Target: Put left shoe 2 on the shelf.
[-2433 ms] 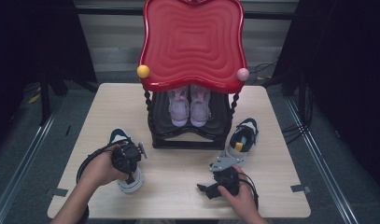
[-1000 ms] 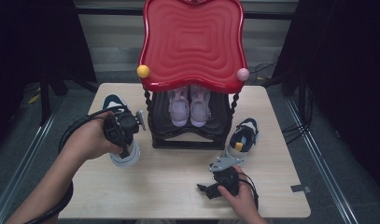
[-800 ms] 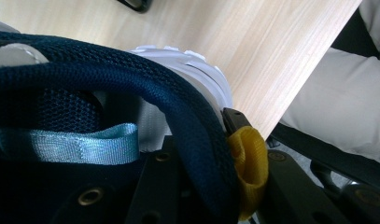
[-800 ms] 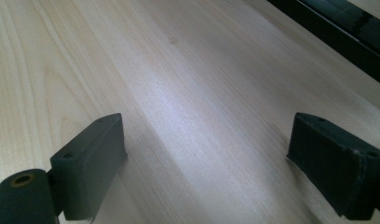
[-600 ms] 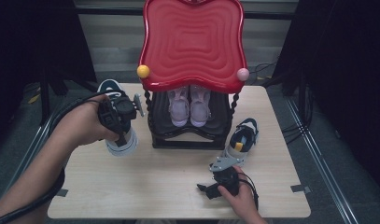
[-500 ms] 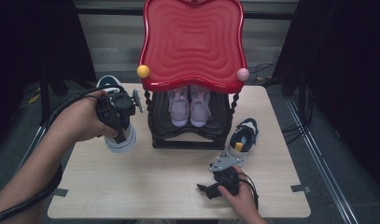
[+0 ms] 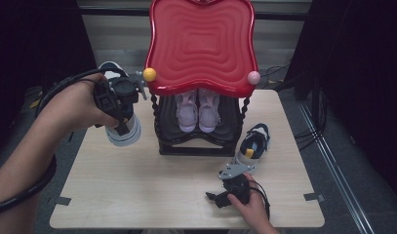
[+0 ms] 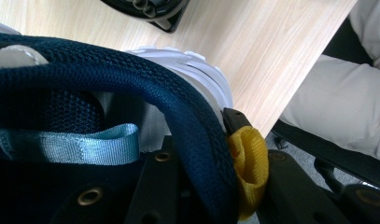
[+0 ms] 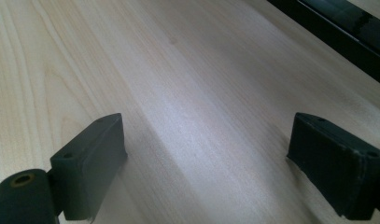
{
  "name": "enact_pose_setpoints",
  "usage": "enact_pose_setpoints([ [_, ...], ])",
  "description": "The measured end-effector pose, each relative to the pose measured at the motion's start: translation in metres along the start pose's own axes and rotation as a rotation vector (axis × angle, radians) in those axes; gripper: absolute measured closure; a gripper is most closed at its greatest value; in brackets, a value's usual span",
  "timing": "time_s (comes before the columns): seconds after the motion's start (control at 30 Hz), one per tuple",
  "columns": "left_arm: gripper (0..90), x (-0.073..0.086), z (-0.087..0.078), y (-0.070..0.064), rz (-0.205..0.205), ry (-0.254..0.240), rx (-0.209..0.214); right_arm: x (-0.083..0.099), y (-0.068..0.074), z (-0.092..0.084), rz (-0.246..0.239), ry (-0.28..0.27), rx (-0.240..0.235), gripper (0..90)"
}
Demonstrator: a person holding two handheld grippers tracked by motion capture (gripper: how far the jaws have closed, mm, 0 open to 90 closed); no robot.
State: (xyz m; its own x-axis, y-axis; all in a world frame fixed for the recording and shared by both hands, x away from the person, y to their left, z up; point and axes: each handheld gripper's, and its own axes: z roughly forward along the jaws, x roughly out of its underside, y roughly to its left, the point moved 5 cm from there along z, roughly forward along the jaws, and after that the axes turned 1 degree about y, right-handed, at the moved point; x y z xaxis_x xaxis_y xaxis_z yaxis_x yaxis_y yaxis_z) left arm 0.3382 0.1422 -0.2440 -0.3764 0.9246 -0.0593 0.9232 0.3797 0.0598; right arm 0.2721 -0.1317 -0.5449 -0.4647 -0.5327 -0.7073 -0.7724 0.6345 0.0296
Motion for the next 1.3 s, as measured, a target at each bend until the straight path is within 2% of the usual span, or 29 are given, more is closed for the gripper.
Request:
enact_pose_setpoints([
  [0.1, 76.1, -0.001, -0.006, 0.001, 0.01, -0.002, -0.003, 0.0, 0.0, 0.0, 0.0, 0.0, 0.0, 10.2],
  [0.13, 76.0, -0.002, -0.008, 0.001, 0.0, -0.01, -0.005, 0.0, 0.0, 0.0, 0.0, 0.0, 0.0, 10.3],
  [0.2, 76.1, -0.002, -0.012, 0.003, 0.016, 0.014, -0.01, 0.0, 0.0, 0.0, -0.003, 0.001, 0.0, 10.3],
  [0.3, 76.1, -0.003, -0.017, 0.004, 0.018, 0.023, -0.025, 0.0, 0.0, 0.0, -0.001, 0.0, 0.001, 10.3],
  [0.47, 76.1, -0.005, -0.038, 0.009, 0.022, 0.014, -0.06, 0.0, 0.0, 0.0, 0.0, 0.0, 0.0, 10.3],
  [0.63, 76.0, -0.012, -0.051, 0.01, 0.023, -0.019, -0.066, 0.0, 0.0, 0.0, 0.0, 0.0, 0.0, 10.3],
  [0.83, 76.0, -0.02, -0.062, 0.011, 0.025, -0.035, -0.083, 0.0, 0.0, 0.0, -0.003, 0.001, 0.0, 10.3],
  [0.87, 76.0, -0.021, -0.064, 0.011, 0.038, -0.028, -0.087, 0.0, 0.0, 0.0, 0.0, 0.0, 0.0, 10.3],
  [1.07, 76.0, -0.028, -0.074, 0.009, 0.041, -0.061, -0.097, 0.0, 0.0, 0.0, 0.0, 0.0, 0.0, 10.3],
  [1.1, 76.0, -0.029, -0.077, 0.01, 0.055, -0.054, -0.102, 0.0, 0.0, 0.0, 0.0, 0.0, 0.0, 10.3],
  [1.23, 75.9, -0.037, -0.086, 0.008, 0.064, -0.07, -0.119, 0.0, 0.0, 0.0, -0.001, -0.001, 0.001, 10.3],
  [1.3, 75.9, -0.045, -0.09, 0.007, 0.081, -0.076, -0.132, 0.0, 0.0, 0.0, 0.0, 0.0, 0.0, 10.3],
])
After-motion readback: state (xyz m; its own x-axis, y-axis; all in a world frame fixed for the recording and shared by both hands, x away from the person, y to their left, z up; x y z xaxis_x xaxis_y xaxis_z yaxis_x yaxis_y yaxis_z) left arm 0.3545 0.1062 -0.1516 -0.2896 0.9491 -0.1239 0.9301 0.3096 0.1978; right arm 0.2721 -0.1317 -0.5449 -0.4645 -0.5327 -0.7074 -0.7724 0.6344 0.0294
